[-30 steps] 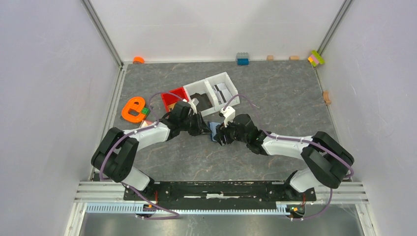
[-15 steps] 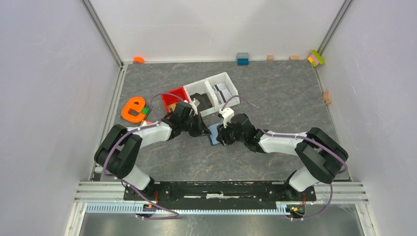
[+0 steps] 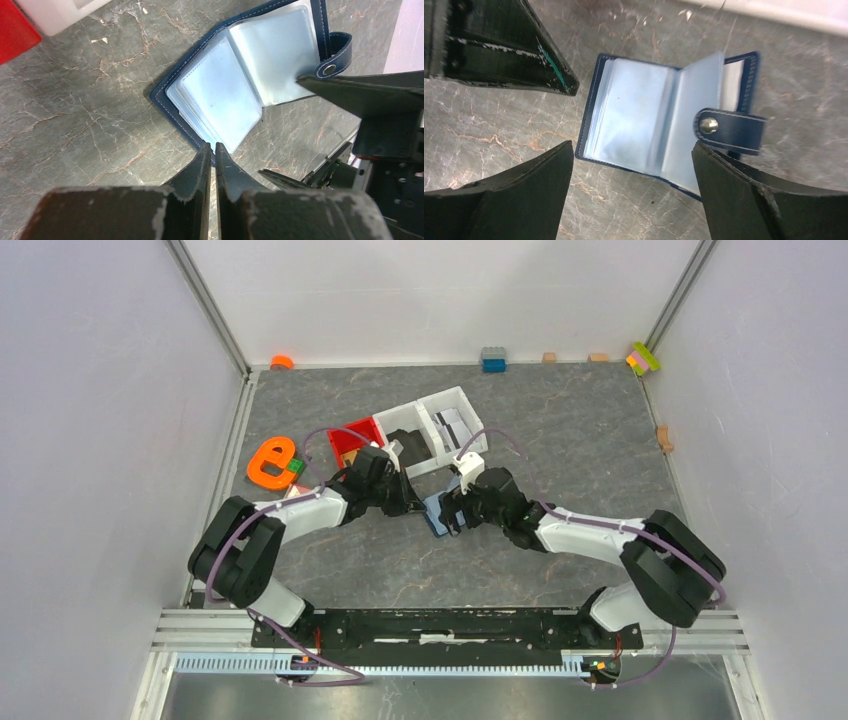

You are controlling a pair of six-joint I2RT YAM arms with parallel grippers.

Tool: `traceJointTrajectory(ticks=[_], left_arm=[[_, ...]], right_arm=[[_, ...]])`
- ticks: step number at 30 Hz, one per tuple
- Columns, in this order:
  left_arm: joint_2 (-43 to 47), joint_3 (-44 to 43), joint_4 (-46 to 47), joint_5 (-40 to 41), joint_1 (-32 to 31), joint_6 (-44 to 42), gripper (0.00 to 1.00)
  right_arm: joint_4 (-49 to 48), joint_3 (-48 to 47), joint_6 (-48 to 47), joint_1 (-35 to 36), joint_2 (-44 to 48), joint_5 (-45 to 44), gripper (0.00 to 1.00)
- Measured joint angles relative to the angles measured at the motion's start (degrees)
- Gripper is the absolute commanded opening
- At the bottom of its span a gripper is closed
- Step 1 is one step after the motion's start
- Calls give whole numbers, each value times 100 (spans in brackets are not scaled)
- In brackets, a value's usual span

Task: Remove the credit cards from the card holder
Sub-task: Open the card holder at the center of the board.

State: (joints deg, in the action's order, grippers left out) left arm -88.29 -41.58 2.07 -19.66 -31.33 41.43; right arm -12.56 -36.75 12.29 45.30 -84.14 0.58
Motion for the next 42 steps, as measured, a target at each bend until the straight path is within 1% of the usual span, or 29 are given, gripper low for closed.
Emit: traceJointTrajectory(ticks=[5, 16, 25, 26, 28, 31, 32, 35, 36, 38, 39, 40, 42], left_arm=[[22, -4, -31, 15, 0, -57, 14], [33, -4, -55, 15, 0, -74, 15], [33, -4, -72, 13, 0, -74, 15], [33, -4, -72, 13, -2, -74, 15], [33, -4, -72, 13, -4, -74, 16], [33, -4, -72, 13, -4, -74, 16], [33, -4, -72, 13, -4, -74, 16], [33, -4, -72, 13, -4, -74, 17], [33, -4, -72, 13, -4, -74, 17], [33, -4, -72, 13, -4, -74, 18], [33, -4, -72, 13, -4, -74, 19], [33, -4, -72, 13, -4, -74, 20], [33, -4, -72, 13, -4, -74, 22]], right_arm=[[55, 0, -61, -39, 389, -337, 98], [389, 0, -61, -313, 367, -817, 98], [511, -105, -13, -470, 9, -664, 98], [501, -105, -11, -470, 9, -623, 97], [452, -105, -11, -470, -13, -457, 90], [326, -107, 0, -470, -186, -179, 74], [293, -109, 11, -470, -278, -76, 67], [269, -122, 28, -470, -518, 149, 39], [264, -129, 46, -470, -575, 212, 31], [179, -144, 90, -470, -616, 387, 10], [142, -151, 85, -468, -616, 446, 3], [96, -151, 118, -472, -614, 535, 0], [28, -142, 157, -494, -595, 693, 0]])
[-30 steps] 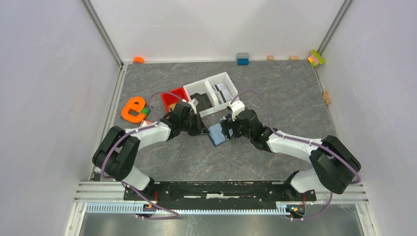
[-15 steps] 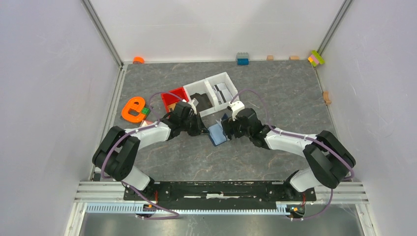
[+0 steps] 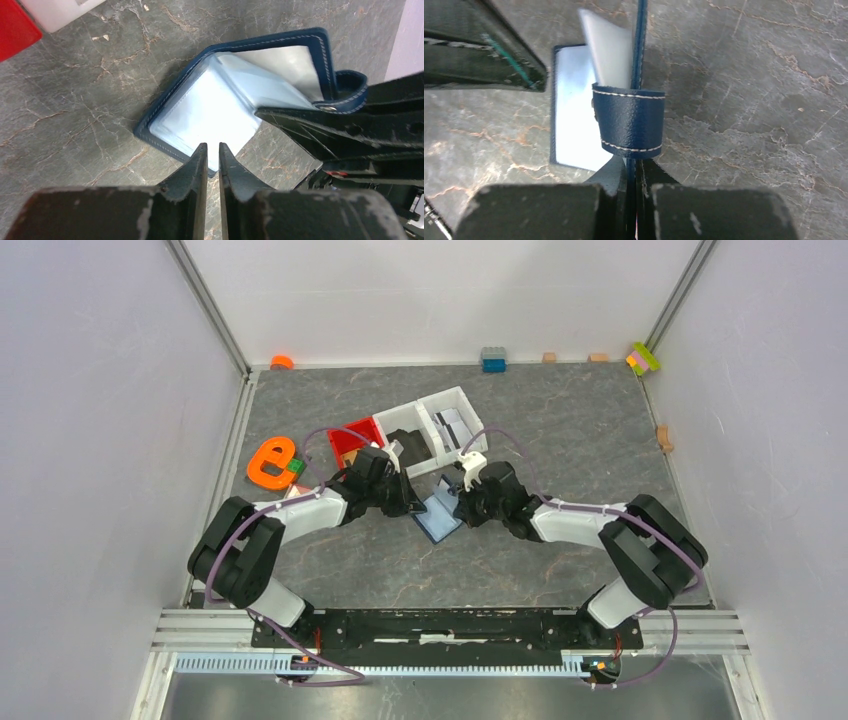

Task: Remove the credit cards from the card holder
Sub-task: Open the card holder at the center of the board.

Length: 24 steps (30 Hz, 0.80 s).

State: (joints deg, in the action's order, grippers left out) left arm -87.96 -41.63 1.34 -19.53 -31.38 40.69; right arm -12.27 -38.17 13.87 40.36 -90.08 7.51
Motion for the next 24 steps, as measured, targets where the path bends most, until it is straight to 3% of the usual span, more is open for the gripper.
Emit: traceJointTrajectory(ticks=[4, 8, 11, 14, 19, 24], left_arm=[[39, 0, 4, 2, 0, 0, 38], [337, 177, 284, -50, 0, 2, 64], [940, 601, 726, -68, 0, 4, 81], [1729, 1005, 1075, -46, 0, 13, 90], [2549, 1508, 2083, -184, 0, 33, 93], [2625, 1716, 2758, -468, 0, 125, 85]], right_arm=[[-284, 317, 144, -48, 455, 321, 0], [-634, 763, 387, -157, 1222, 577, 0], [-903, 1086, 592, -293, 1810, 691, 0], [-1099, 1303, 743, -422, 2310, 772, 0], [-1447, 1609, 970, -514, 3112, 894, 0], [-1768, 1768, 1189, -525, 3709, 1075, 0]])
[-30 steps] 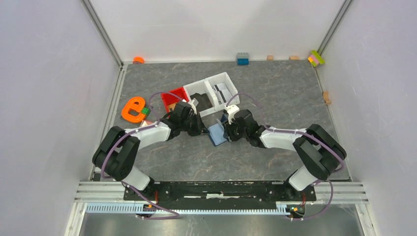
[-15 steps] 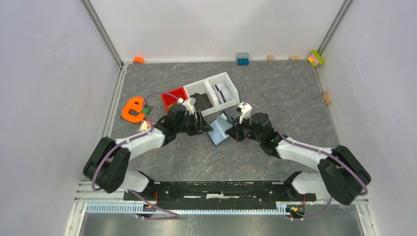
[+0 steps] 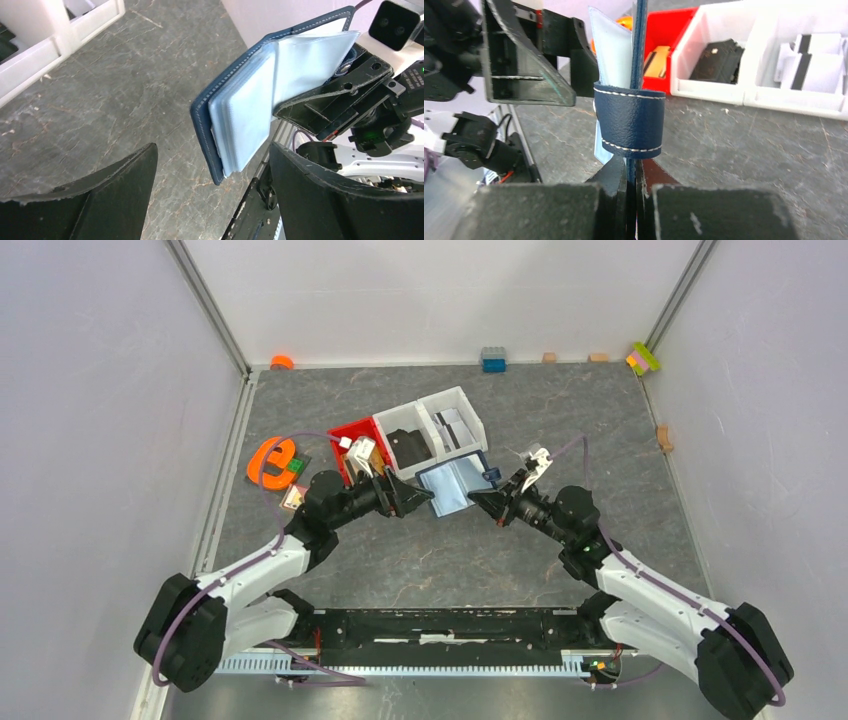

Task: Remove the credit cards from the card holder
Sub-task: Open the card holder at the center of the board.

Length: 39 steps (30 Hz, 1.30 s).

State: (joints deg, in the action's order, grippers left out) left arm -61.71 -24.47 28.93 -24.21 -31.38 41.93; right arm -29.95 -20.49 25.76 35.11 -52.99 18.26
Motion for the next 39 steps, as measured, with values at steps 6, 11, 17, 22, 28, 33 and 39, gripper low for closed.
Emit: traceJointTrajectory(ticks=[6, 11, 17, 22, 28, 33, 39], left_arm=[[-7, 144, 826, -437, 0, 219, 57], [-105, 203, 1440, -789, 0, 431, 42], [-179, 238, 1864, -1056, 0, 573, 36], [-367, 238, 1934, -1152, 0, 647, 26], [-533, 203, 1917, -1178, 2, 673, 8], [-595, 170, 1834, -1193, -20, 675, 3], [-592, 170, 1703, -1189, -20, 675, 2]], right_arm=[[-332, 83, 166, 0, 184, 267, 0], [-437, 101, 251, -4, 94, 356, 0], [-590, 122, 293, -4, -273, 376, 0], [-651, 122, 334, -7, -575, 466, 1], [-645, 125, 334, -55, -621, 507, 44], [-815, 125, 317, -79, -686, 656, 90], [-970, 125, 334, -116, -990, 758, 98]])
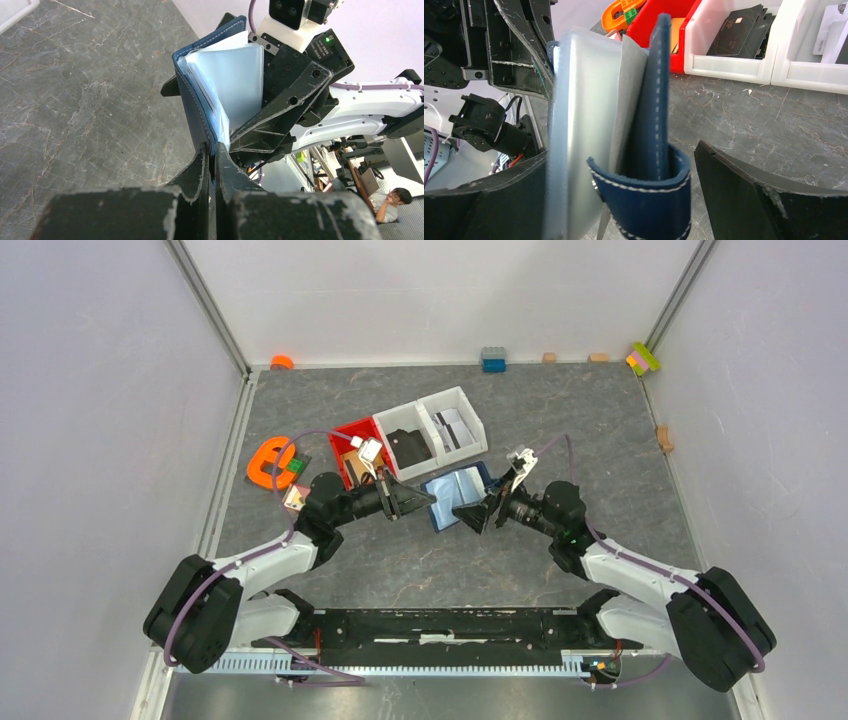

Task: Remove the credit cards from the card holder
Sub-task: Open the card holder at the center of the board.

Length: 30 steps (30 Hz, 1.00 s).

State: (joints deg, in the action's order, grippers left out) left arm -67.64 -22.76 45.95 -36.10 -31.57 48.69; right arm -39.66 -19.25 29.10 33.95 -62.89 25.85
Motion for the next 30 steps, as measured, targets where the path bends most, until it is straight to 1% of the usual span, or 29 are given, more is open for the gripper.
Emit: traceJointTrajectory(ticks=[4, 7, 12, 15, 17, 19, 24, 30], left_arm=[[0, -9, -101, 7, 0, -2, 2], [0, -79, -358, 83, -2, -13, 2], [0, -127, -693, 299, -20, -55, 2], [0, -127, -841, 382, -20, -79, 2], [0, -129, -911, 435, -28, -90, 2], [-2, -129, -962, 442, -33, -105, 2], [-98, -131, -868, 369, -39, -103, 2], [-229, -177, -846, 291, -46, -101, 2]], right_arm=[[15, 0, -44, 4, -44, 20, 98], [170, 0, -114, 24, 50, -90, 98], [501, 7, -291, 129, 763, -671, 96], [562, 57, -374, 151, 1198, -1099, 98], [544, 81, -415, 151, 1290, -1172, 98], [474, 68, -452, 146, 1121, -946, 98], [540, -98, -479, 262, 234, -466, 98], [765, -236, -678, 568, 70, -398, 98]])
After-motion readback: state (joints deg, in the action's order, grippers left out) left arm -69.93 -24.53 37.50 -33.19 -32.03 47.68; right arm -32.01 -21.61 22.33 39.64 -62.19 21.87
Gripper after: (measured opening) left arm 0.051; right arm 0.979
